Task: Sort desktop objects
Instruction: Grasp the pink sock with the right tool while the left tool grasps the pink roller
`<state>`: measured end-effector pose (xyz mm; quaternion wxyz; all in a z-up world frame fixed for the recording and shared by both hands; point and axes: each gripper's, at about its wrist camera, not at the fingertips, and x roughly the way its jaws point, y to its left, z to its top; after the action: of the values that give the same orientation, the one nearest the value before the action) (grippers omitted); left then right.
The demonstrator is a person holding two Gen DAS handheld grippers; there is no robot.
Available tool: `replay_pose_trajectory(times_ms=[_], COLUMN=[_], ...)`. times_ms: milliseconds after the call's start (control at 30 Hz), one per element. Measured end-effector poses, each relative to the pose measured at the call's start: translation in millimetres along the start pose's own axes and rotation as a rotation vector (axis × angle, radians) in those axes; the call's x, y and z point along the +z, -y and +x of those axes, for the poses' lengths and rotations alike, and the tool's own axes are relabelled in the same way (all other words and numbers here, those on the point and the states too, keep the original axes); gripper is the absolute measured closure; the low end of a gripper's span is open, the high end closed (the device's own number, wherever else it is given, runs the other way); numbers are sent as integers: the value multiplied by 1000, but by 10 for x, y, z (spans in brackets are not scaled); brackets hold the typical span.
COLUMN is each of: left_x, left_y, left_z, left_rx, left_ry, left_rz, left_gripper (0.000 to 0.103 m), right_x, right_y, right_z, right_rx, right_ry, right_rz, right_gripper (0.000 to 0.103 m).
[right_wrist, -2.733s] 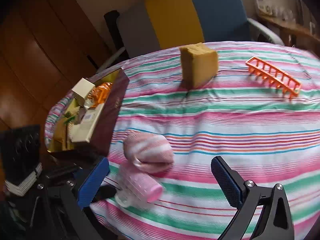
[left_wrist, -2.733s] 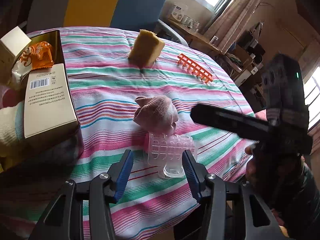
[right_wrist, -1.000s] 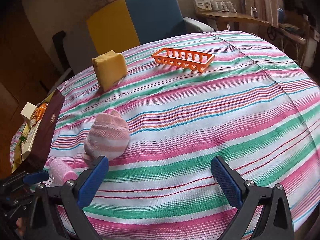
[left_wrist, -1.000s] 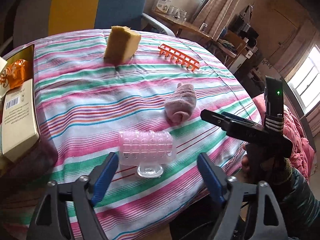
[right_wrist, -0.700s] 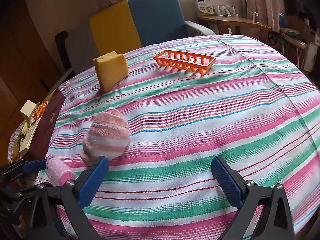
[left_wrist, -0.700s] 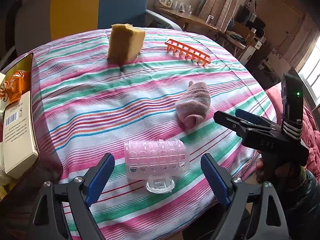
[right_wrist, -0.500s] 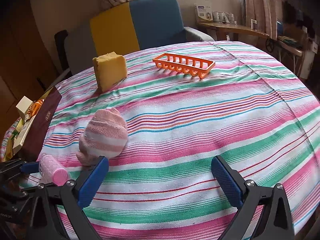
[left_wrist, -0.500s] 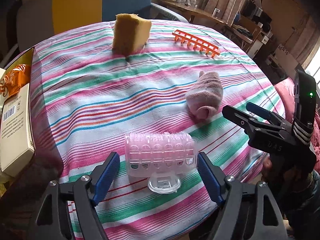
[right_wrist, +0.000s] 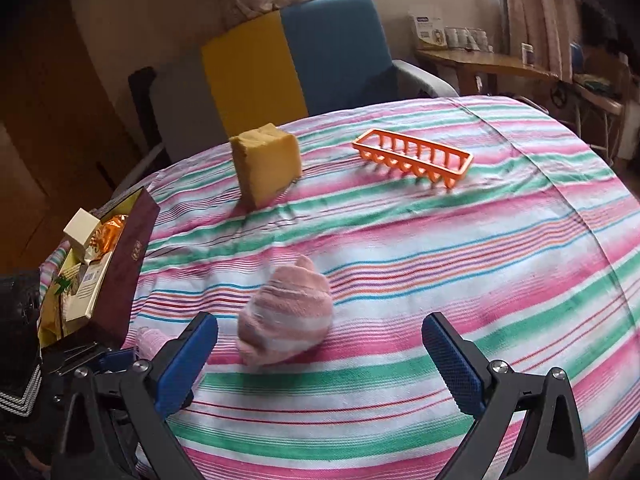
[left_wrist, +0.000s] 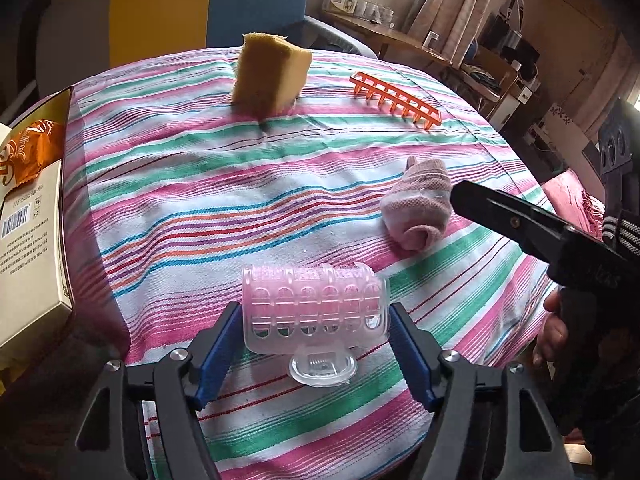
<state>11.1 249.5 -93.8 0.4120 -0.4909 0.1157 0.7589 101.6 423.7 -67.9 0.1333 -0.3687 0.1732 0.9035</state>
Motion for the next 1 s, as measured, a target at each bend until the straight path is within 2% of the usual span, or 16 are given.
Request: replay_pose_trajectory(times_ms=[100, 333, 500, 533, 633, 1000], left_x=[3, 5, 9, 11, 7, -43], left_y=[-10, -54, -66, -68, -66, 75], left_z=[9, 20, 34, 38, 46, 75], left_rx=[-10, -36, -39, -39, -32, 70], left_ry=[7, 24, 34, 35, 34, 46], left_rz=[-4, -17, -21, -23, -27, 60], left_gripper=[30, 30, 29, 29, 29, 31], right_x=[57, 79, 24, 11, -24, -101], right_y=[-160, -198, -212, -218, -263, -322], right_z=[113, 363, 466, 484, 502, 437], right_rx=[-12, -74, -88, -91, -83, -98], right_ry=[-21, -76, -110, -117, -123, -101], right_rz=[-69, -104, -126, -132, -149, -173], right_gripper=[1, 20, 23, 30, 40, 45])
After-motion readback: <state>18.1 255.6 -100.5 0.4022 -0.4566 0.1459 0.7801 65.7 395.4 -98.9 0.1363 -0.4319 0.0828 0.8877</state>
